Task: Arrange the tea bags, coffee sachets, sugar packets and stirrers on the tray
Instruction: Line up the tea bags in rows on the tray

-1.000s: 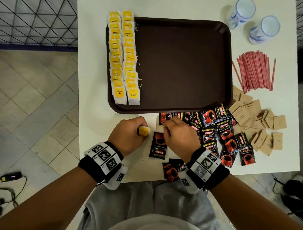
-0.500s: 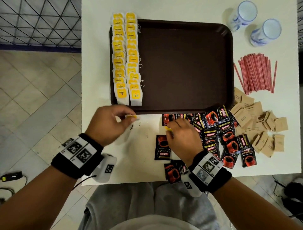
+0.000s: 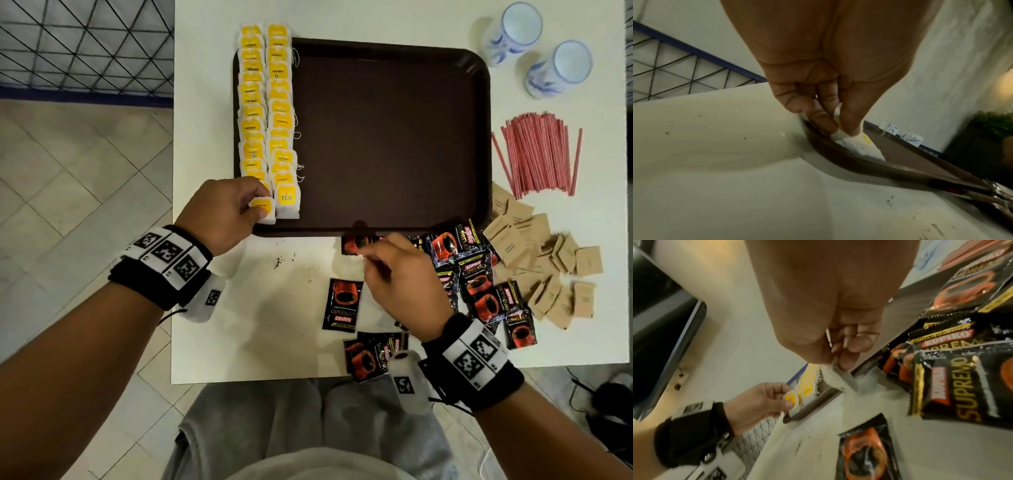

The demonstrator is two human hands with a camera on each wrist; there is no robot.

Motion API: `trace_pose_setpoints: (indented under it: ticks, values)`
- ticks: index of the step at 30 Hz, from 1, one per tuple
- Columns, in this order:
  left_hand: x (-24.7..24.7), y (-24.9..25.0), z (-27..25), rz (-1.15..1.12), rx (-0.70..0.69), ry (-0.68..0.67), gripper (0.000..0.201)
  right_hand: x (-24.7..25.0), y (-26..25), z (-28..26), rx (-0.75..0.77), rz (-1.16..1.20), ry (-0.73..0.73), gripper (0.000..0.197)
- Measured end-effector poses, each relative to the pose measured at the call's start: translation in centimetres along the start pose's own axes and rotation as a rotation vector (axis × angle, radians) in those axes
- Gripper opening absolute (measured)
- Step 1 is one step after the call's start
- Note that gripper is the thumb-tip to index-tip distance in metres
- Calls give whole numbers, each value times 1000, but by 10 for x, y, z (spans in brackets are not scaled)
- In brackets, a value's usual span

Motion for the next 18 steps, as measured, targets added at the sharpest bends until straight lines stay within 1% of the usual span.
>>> trace_pose_setpoints:
  ticks: [3,6,8,12,15,18]
  values:
    - [1,4,0,48,-30,22,15,9,4,3,-77,161,-5,12]
    - [6,7,-1,52,-70,55,14,12,10,3,-176,324,-29,14]
    - [7,8,-1,32,-99,41,15,13,15,4,-210,413,-24,14]
    - [7,6,0,19,-130,24,18,11,18,13,-196,629,0,15]
    - [6,4,1,6,-125,21,17,7,14,21,-144,699,-20,26]
    - [4,3,3,-6,-121,17,15,3,12,29,-129,733,-54,25]
Point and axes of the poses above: each hand's wrist, its own z-axis towards the middle knuckle, its own x-axis out of the back of the hand, y = z × x, the point moved 6 cm from there along z, towards the middle knuckle, and after that the axes turned 9 degrees about -y, right-handed, at the moved point
